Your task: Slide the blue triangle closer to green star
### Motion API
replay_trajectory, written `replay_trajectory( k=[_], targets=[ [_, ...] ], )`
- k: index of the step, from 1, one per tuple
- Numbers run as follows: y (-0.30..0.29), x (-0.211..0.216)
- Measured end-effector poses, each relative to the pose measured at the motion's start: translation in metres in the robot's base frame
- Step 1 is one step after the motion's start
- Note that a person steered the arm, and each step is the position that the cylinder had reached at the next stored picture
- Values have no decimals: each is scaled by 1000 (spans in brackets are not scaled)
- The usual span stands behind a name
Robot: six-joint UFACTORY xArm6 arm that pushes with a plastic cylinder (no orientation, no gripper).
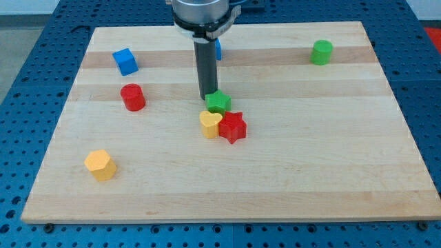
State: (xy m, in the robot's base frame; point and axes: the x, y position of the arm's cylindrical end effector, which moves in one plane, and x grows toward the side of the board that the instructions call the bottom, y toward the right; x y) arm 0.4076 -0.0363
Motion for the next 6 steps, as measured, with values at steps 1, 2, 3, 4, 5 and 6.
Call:
replay_trajectory(
  k=[1,2,3,4,5,6],
  targets=[
    [3,13],
    [2,-10],
    [5,-48],
    [32,-80],
    [35,-111],
    [35,-140]
  ],
)
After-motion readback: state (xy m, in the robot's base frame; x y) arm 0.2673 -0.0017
